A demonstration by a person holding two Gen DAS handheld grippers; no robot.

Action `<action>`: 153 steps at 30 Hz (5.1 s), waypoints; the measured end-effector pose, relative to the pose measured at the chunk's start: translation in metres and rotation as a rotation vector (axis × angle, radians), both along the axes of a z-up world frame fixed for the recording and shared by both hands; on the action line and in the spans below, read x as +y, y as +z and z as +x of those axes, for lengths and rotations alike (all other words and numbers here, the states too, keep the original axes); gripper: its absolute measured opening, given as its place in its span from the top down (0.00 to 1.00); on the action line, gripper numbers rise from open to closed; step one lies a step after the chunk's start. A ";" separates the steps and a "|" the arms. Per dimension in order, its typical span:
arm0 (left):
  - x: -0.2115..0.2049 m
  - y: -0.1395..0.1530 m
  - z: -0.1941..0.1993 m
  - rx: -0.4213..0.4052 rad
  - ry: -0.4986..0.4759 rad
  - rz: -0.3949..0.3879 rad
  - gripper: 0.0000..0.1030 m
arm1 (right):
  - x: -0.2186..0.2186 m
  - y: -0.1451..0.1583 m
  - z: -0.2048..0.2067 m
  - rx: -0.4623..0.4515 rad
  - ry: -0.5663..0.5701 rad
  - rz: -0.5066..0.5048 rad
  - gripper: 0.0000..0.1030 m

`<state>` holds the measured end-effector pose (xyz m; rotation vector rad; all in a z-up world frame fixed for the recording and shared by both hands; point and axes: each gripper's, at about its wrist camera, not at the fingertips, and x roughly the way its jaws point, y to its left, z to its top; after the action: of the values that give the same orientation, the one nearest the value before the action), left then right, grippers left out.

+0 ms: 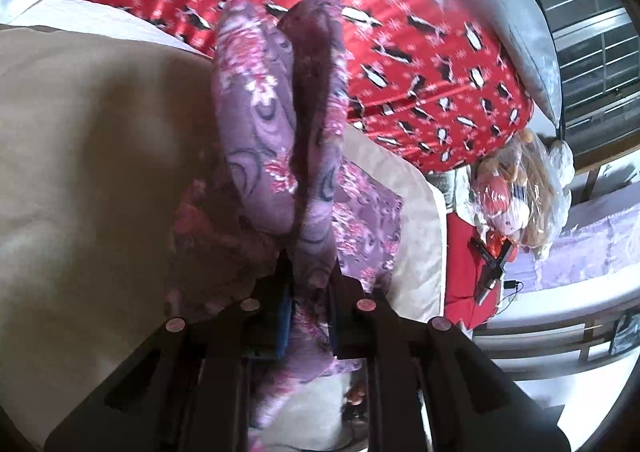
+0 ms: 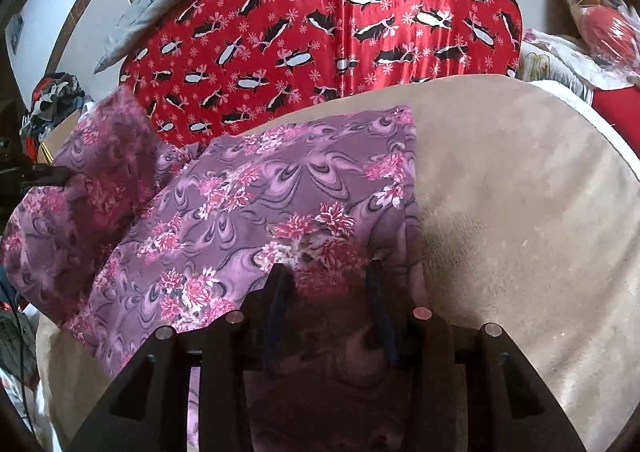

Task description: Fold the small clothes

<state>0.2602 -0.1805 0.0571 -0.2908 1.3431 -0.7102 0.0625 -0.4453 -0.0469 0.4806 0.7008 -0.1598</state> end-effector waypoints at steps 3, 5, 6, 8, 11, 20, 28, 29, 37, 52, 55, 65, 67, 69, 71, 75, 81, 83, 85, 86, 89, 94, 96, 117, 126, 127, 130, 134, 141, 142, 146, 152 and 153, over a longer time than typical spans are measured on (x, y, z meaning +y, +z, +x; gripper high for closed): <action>-0.023 -0.006 -0.007 0.015 -0.022 0.006 0.90 | -0.004 -0.002 -0.002 -0.023 0.001 0.034 0.58; -0.036 -0.011 -0.011 0.022 -0.042 0.015 0.90 | -0.005 -0.003 -0.004 -0.030 0.002 0.048 0.58; -0.044 -0.016 -0.014 0.027 -0.052 0.021 0.90 | -0.006 -0.003 -0.005 -0.034 0.003 0.054 0.58; -0.060 -0.028 -0.020 0.051 -0.078 0.028 0.91 | -0.007 -0.003 -0.005 -0.038 0.004 0.061 0.58; -0.080 -0.048 -0.027 0.078 -0.107 0.062 0.92 | -0.009 -0.004 -0.006 -0.047 0.004 0.074 0.58; -0.092 -0.075 -0.038 0.090 -0.152 0.110 0.85 | -0.012 -0.007 -0.008 -0.068 0.007 0.105 0.58; -0.039 -0.009 -0.024 -0.131 -0.094 0.096 0.41 | -0.018 0.011 -0.003 0.005 -0.006 0.154 0.57; -0.030 -0.010 -0.017 -0.167 -0.055 0.135 0.41 | -0.020 0.020 -0.004 -0.019 -0.008 0.191 0.56; 0.014 -0.076 -0.009 -0.020 0.030 0.150 0.41 | 0.026 0.030 0.051 0.016 0.167 0.246 0.38; -0.011 -0.080 -0.044 -0.083 -0.062 0.176 0.41 | -0.008 0.035 0.014 0.014 0.086 0.101 0.93; -0.021 -0.083 -0.057 -0.132 -0.092 0.223 0.40 | -0.016 0.002 0.007 0.120 0.067 0.108 0.92; -0.032 -0.053 -0.021 -0.185 -0.084 0.199 0.40 | -0.056 0.036 0.048 0.026 -0.031 0.244 0.50; -0.038 -0.051 -0.015 -0.182 -0.086 0.191 0.40 | -0.059 0.021 0.077 0.133 0.000 0.261 0.56; -0.043 -0.050 -0.011 -0.202 -0.082 0.175 0.40 | -0.062 0.023 0.085 0.104 0.024 0.275 0.95; -0.040 -0.057 -0.009 -0.199 -0.079 0.164 0.40 | -0.070 0.035 0.084 -0.004 0.015 0.259 0.96; -0.051 -0.089 -0.002 -0.142 -0.076 0.199 0.35 | -0.086 -0.002 0.091 0.121 -0.051 0.230 0.96; -0.028 -0.069 -0.025 -0.195 -0.100 0.192 0.35 | -0.082 0.011 0.047 0.050 -0.035 0.310 0.81; -0.020 -0.064 -0.037 -0.190 -0.109 0.168 0.35 | -0.070 0.018 0.020 0.034 0.038 0.362 0.74; -0.014 -0.067 -0.050 -0.174 -0.112 0.161 0.35 | -0.055 0.017 -0.004 0.050 0.076 0.380 0.61; -0.012 -0.071 -0.057 -0.166 -0.115 0.163 0.35 | -0.048 0.014 -0.014 0.062 0.093 0.390 0.59; -0.013 -0.079 -0.066 -0.147 -0.110 0.197 0.35 | -0.023 0.004 -0.027 0.147 0.155 0.382 0.63; -0.006 -0.076 -0.072 -0.143 -0.111 0.219 0.31 | -0.017 0.045 -0.052 -0.002 0.205 0.279 0.95; -0.007 -0.081 -0.075 -0.141 -0.120 0.247 0.28 | -0.022 0.039 -0.054 0.017 0.184 0.276 0.95; -0.008 -0.058 -0.077 -0.276 -0.220 0.186 0.28 | -0.010 0.035 -0.004 0.068 0.121 0.105 0.77; -0.066 -0.040 0.006 -0.293 -0.058 0.255 0.28 | -0.033 0.062 0.091 0.010 0.061 0.089 0.72; -0.074 -0.048 0.013 -0.294 -0.051 0.293 0.28 | -0.036 0.050 0.100 0.052 0.034 0.070 0.74; -0.080 -0.075 0.021 -0.251 -0.068 0.329 0.26 | -0.055 -0.005 0.112 0.223 -0.026 0.089 0.80; -0.071 -0.079 0.017 -0.271 -0.033 0.293 0.26 | -0.071 0.002 0.089 0.129 -0.091 0.177 0.90; -0.073 -0.069 0.006 -0.309 -0.050 0.337 0.26 | -0.044 0.010 0.076 0.177 0.048 0.078 0.74; -0.073 -0.068 0.005 -0.314 -0.050 0.348 0.26 | -0.040 0.019 0.071 0.153 0.053 0.041 0.73; -0.071 -0.064 -0.003 -0.339 -0.064 0.375 0.26 | -0.027 0.045 0.049 0.033 0.110 0.092 0.69; -0.064 -0.060 -0.013 -0.308 -0.066 0.392 0.26 | 0.010 0.023 0.044 0.165 0.190 -0.069 0.60; -0.062 -0.058 -0.017 -0.313 -0.082 0.398 0.26 | 0.008 0.025 0.043 0.183 0.189 -0.052 0.60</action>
<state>0.2436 -0.2425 -0.0013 0.1896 1.1682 -0.5154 0.1057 -0.4378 -0.0221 0.3507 0.9150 -0.0446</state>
